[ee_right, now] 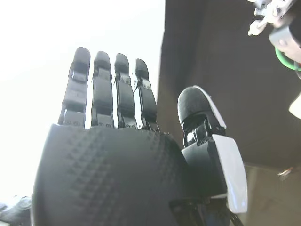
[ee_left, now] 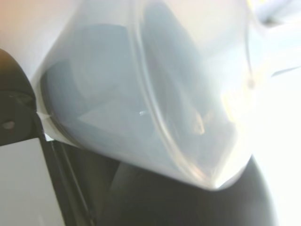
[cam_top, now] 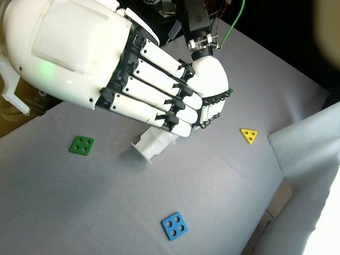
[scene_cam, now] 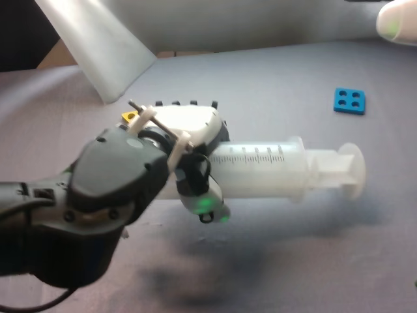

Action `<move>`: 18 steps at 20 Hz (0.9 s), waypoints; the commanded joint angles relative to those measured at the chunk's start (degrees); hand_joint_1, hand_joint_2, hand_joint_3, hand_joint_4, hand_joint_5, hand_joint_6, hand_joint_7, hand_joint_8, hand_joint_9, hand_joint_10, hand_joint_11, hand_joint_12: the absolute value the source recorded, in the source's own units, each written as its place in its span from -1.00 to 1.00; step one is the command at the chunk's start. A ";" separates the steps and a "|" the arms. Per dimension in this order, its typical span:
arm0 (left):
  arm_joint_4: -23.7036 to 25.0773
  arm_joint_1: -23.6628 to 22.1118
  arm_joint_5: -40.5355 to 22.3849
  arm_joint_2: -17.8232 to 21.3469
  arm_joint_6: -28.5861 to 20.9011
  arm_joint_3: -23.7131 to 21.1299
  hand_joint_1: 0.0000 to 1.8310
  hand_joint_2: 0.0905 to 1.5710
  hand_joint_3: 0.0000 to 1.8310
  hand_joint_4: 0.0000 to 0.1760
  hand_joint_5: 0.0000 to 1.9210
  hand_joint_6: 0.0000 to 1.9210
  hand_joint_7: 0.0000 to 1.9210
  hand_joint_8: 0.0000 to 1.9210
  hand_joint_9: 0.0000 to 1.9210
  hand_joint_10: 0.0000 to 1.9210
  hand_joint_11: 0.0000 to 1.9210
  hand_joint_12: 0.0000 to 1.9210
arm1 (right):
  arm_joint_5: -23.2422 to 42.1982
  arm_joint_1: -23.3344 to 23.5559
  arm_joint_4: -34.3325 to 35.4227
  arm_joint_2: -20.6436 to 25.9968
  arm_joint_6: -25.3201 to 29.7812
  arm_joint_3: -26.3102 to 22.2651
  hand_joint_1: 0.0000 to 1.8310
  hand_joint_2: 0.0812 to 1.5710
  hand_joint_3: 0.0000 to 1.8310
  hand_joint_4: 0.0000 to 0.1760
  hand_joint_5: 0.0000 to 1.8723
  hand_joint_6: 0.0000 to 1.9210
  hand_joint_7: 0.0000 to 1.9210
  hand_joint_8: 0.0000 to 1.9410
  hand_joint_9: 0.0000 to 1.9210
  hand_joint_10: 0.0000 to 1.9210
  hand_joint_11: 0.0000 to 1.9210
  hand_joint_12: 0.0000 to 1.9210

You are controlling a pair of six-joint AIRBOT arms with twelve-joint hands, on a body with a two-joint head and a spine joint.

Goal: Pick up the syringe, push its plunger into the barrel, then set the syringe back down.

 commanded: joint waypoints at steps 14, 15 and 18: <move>-3.29 -8.23 4.86 8.66 -3.03 -2.73 0.36 0.36 -1.00 -1.00 0.08 -0.24 0.06 0.16 0.05 -0.32 -0.26 0.18 | -22.86 -0.26 -0.01 0.30 24.80 -4.99 -1.00 0.90 -0.99 -1.00 -1.00 -1.00 -1.00 -1.00 -1.00 -1.00 -1.00 -1.00; -3.03 -8.37 5.04 8.95 -3.45 -2.99 0.36 0.36 -1.00 -1.00 0.09 -0.25 0.06 0.15 0.05 -0.32 -0.25 0.16 | -24.15 -0.56 -0.31 0.29 26.87 -5.28 -1.00 0.90 -0.99 -1.00 -1.00 -1.00 -1.00 -1.00 -1.00 -1.00 -1.00 -1.00; -1.99 -8.64 5.04 9.15 -3.51 -3.60 0.36 0.36 -1.00 -1.00 0.08 -0.24 0.05 0.18 0.04 -0.30 -0.25 0.14 | -23.95 -1.66 -2.14 0.23 35.38 -5.55 -1.00 0.90 -0.99 -1.00 -1.00 -1.00 -1.00 -1.00 -1.00 -1.00 -1.00 -1.00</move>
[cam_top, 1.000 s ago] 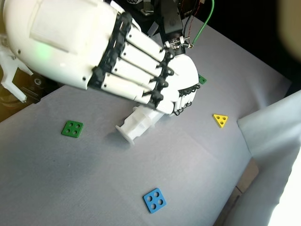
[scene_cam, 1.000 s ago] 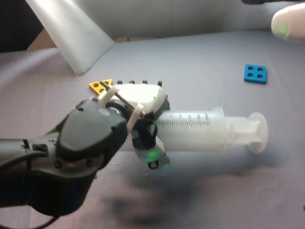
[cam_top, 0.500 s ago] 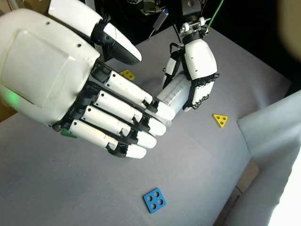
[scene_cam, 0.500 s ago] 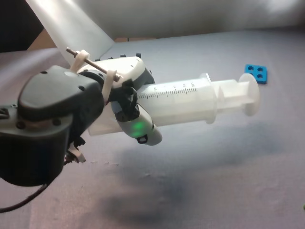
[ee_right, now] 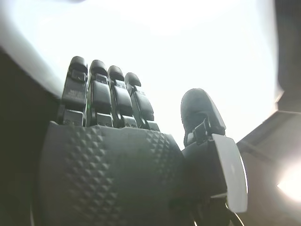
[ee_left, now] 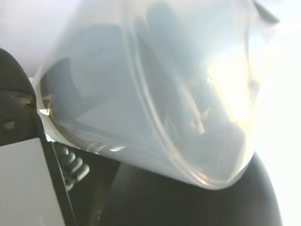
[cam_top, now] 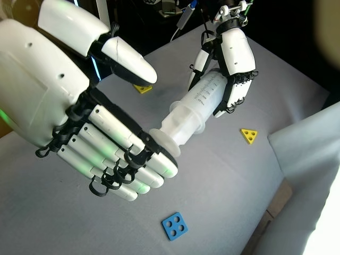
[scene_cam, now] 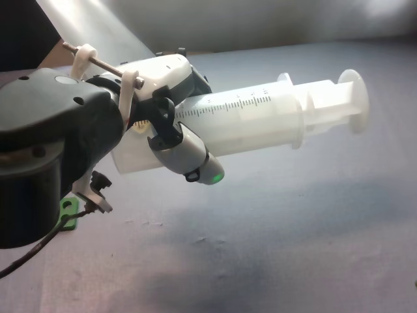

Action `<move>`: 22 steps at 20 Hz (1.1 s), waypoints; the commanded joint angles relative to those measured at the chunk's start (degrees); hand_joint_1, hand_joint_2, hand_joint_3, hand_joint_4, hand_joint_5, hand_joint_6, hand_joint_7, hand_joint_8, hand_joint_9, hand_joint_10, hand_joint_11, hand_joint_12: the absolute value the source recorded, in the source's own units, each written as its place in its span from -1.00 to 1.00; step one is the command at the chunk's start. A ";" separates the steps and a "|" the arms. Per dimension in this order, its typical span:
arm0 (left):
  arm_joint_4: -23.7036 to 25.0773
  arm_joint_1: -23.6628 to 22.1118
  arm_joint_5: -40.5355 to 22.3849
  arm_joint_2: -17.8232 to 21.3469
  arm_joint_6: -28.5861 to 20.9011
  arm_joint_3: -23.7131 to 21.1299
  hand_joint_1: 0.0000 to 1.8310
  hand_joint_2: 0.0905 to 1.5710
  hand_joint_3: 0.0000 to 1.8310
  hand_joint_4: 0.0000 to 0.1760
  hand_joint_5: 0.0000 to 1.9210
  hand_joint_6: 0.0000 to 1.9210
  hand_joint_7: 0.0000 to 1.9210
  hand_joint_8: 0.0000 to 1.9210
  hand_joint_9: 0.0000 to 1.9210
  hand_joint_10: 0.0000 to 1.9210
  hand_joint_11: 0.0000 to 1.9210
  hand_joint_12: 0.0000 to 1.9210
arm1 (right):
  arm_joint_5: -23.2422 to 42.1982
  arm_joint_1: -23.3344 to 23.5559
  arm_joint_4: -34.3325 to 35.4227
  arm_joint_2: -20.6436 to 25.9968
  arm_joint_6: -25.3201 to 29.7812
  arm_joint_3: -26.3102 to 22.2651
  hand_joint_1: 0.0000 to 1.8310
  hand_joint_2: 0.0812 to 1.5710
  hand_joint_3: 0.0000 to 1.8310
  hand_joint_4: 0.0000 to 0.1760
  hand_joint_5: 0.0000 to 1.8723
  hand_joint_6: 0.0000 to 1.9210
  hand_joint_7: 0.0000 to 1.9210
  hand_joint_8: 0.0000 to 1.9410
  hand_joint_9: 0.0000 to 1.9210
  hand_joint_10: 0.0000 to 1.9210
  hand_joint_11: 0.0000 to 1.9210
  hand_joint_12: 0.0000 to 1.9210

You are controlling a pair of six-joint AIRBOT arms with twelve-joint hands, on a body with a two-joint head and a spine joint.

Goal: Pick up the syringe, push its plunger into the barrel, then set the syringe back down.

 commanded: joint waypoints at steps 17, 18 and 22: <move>6.64 -3.23 -1.16 0.72 -0.78 -0.79 0.48 0.37 -1.00 -1.00 0.08 -0.30 0.02 0.11 -0.05 0.21 -0.19 0.03 | 0.55 -5.30 2.26 -6.49 11.63 -0.63 -1.00 0.93 -0.99 -1.00 -1.00 -1.00 -1.00 -1.00 -1.00 -1.00 -1.00 -1.00; 6.63 -3.33 -1.23 0.66 -0.78 -0.68 0.39 0.38 -1.00 -1.00 0.09 -0.29 -0.01 0.25 -0.08 -0.01 -0.24 0.06 | 0.55 -5.24 2.26 -7.00 12.25 -0.46 -1.00 0.93 -0.99 -1.00 -1.00 -1.00 -1.00 -1.00 -1.00 -1.00 -1.00 -1.00; 6.56 -3.68 -1.42 0.30 -0.77 -0.26 0.37 0.38 -1.00 -1.00 0.11 -0.32 -0.02 0.29 -0.04 -0.17 -0.25 0.10 | 0.55 -5.18 2.26 -8.89 13.58 -0.10 -1.00 0.93 -0.99 -1.00 -1.00 -1.00 -1.00 -1.00 -1.00 -1.00 -1.00 -1.00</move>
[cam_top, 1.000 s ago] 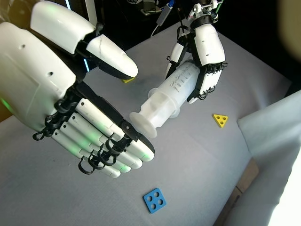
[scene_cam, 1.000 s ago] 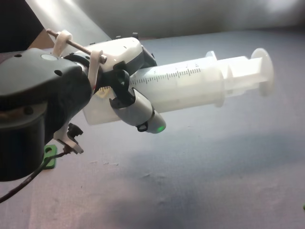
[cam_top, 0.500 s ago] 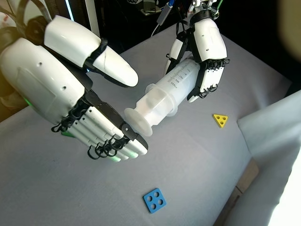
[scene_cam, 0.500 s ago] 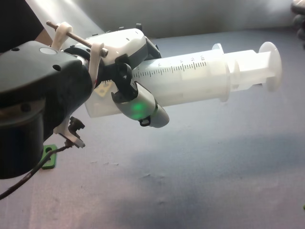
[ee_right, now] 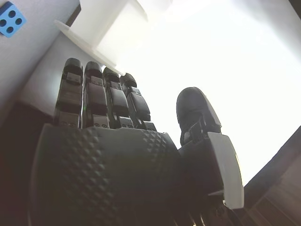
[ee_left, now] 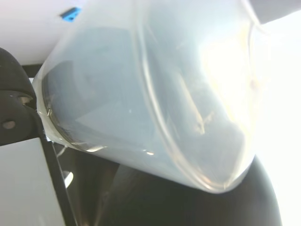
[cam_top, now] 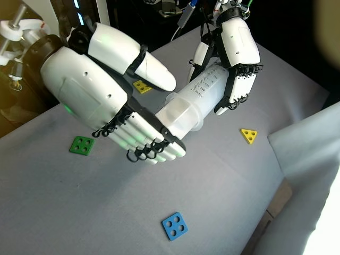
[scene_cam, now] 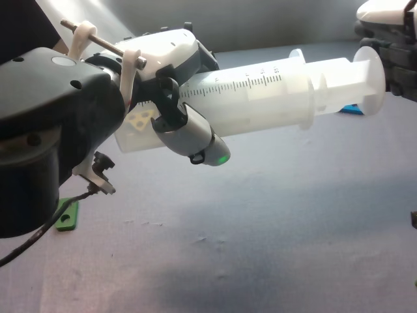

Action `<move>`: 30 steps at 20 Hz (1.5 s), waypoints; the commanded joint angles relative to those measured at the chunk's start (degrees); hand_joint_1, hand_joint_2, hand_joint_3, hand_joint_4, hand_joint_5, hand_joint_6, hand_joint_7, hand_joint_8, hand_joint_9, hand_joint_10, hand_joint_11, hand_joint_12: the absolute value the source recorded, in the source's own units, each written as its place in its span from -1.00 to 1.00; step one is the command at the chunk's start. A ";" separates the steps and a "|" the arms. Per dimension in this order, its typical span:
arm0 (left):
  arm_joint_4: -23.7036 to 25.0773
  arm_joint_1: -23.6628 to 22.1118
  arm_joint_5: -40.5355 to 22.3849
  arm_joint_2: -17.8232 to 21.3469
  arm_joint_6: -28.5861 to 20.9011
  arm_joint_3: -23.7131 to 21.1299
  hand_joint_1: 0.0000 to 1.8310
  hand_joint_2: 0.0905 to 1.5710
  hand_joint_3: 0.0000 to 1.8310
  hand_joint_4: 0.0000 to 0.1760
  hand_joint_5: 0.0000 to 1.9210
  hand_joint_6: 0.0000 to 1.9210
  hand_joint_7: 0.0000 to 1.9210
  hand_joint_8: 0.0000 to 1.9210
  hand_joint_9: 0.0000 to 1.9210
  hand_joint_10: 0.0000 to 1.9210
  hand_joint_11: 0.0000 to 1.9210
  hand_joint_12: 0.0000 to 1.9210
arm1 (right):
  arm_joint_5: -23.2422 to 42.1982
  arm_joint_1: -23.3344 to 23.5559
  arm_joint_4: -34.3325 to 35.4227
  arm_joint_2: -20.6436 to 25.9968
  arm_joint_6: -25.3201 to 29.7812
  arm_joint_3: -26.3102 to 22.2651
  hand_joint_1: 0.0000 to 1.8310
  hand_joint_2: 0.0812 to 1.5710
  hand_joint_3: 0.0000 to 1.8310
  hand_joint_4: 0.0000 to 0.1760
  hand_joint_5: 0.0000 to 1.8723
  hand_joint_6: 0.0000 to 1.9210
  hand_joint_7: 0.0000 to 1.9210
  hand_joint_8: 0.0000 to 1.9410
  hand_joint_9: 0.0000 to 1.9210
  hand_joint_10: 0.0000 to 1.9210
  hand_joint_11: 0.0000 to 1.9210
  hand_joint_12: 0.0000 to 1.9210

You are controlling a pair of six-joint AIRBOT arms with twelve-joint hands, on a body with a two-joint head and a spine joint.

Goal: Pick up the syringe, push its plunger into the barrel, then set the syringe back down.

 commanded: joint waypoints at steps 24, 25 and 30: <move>3.73 -1.44 -1.77 -0.46 -0.73 0.00 0.36 0.39 -1.00 -1.00 0.07 -0.25 -0.01 0.28 -0.04 -0.16 -0.28 0.11 | 4.38 1.83 -5.59 -10.69 1.88 1.45 -1.00 0.93 -0.99 -1.00 -1.00 -1.00 -1.00 -1.00 -1.00 -1.00 -1.00 -1.00; 3.74 -1.44 -1.77 -0.47 -0.73 0.00 0.36 0.39 -1.00 -1.00 0.07 -0.24 -0.01 0.27 -0.04 -0.17 -0.28 0.11 | 4.28 1.84 -5.59 -10.92 1.99 1.32 -1.00 0.93 -0.99 -1.00 -1.00 -1.00 -1.00 -1.00 -1.00 -1.00 -1.00 -1.00; 3.76 -1.46 -1.77 -0.46 -0.73 -0.01 0.36 0.38 -1.00 -1.00 0.08 -0.25 -0.01 0.27 -0.03 -0.17 -0.28 0.12 | 3.08 1.96 -5.59 -13.20 2.23 1.24 -1.00 0.93 -0.99 -1.00 -1.00 -1.00 -1.00 -1.00 -1.00 -1.00 -1.00 -1.00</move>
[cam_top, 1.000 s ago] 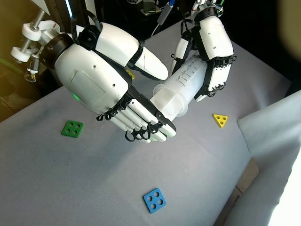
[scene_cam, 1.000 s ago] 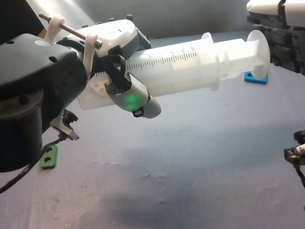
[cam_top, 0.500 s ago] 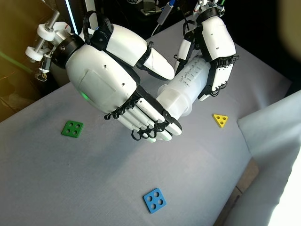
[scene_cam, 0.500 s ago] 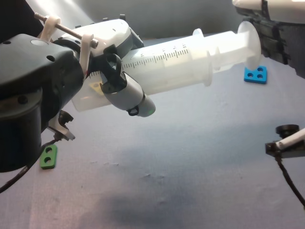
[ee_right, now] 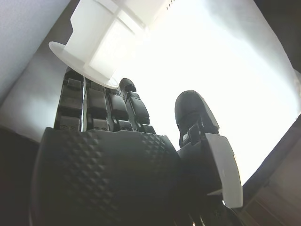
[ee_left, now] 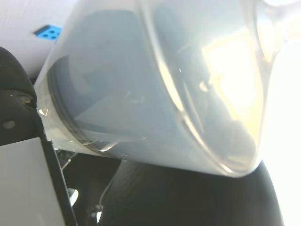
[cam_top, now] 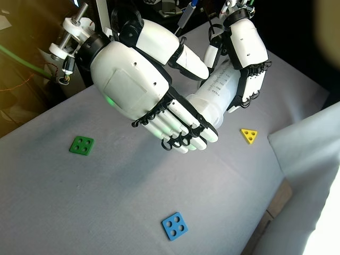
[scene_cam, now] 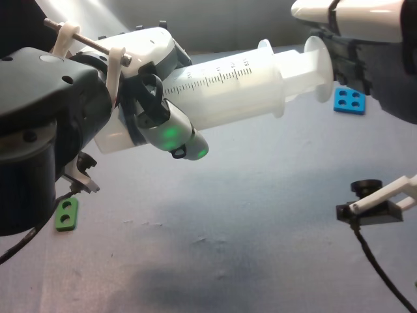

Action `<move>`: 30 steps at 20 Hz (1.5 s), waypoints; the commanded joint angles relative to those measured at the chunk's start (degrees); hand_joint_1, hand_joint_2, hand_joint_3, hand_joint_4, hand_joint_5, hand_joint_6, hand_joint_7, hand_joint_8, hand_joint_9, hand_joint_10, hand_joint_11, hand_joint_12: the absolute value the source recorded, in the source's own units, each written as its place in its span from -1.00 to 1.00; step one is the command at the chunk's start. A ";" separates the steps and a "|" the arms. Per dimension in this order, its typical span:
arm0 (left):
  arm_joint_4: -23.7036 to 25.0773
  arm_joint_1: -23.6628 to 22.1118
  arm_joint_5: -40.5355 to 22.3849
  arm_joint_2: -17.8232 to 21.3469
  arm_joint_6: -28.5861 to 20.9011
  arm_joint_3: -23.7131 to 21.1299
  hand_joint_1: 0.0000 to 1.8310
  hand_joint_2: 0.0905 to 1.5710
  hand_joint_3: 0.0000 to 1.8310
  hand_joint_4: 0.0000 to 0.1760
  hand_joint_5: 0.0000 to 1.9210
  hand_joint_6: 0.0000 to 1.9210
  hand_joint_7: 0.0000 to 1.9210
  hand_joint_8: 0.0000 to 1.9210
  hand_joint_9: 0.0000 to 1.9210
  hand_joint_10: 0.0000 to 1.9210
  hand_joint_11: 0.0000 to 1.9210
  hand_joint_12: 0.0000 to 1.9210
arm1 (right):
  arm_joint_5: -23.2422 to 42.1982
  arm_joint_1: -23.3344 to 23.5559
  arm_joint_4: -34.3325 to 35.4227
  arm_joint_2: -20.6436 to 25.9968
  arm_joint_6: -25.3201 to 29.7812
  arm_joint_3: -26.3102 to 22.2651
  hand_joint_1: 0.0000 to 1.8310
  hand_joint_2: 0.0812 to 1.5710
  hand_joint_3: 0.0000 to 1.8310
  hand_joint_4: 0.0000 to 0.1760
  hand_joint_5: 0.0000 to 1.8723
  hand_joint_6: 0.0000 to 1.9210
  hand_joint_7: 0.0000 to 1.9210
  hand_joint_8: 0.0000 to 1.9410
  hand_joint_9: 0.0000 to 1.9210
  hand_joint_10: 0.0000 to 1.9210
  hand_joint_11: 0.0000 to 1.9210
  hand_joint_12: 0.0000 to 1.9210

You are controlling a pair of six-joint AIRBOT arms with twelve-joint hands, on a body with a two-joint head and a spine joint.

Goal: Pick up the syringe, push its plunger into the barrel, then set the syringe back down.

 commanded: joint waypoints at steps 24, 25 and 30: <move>5.91 -1.15 2.12 -0.65 -1.94 -0.65 0.47 0.41 -0.99 -1.00 0.01 -0.19 -0.05 0.25 -0.11 0.28 -0.29 0.12 | 11.17 0.40 -5.31 4.29 0.87 -1.17 -1.00 0.93 -1.00 -1.00 -1.00 -1.00 -1.00 -1.00 -1.00 -1.00 -1.00 -1.00; 6.27 -0.97 2.12 -0.72 -1.94 -0.66 0.49 0.42 -1.00 -1.00 -0.01 -0.16 -0.07 0.26 -0.14 0.39 -0.30 0.13 | 11.78 0.18 -7.18 5.63 0.89 -1.13 -1.00 0.93 -1.00 -1.00 -1.00 -1.00 -1.00 -1.00 -1.00 -1.00 -1.00 -1.00; 7.52 0.14 2.04 -0.76 -1.94 -0.66 0.36 0.40 -1.00 -1.00 0.07 -0.25 -0.05 0.34 -0.09 -0.08 -0.30 0.16 | 13.50 -1.85 -14.57 10.88 0.90 2.53 -1.00 0.93 -0.99 -1.00 -1.00 -1.00 -1.00 -1.00 -1.00 -1.00 -1.00 -1.00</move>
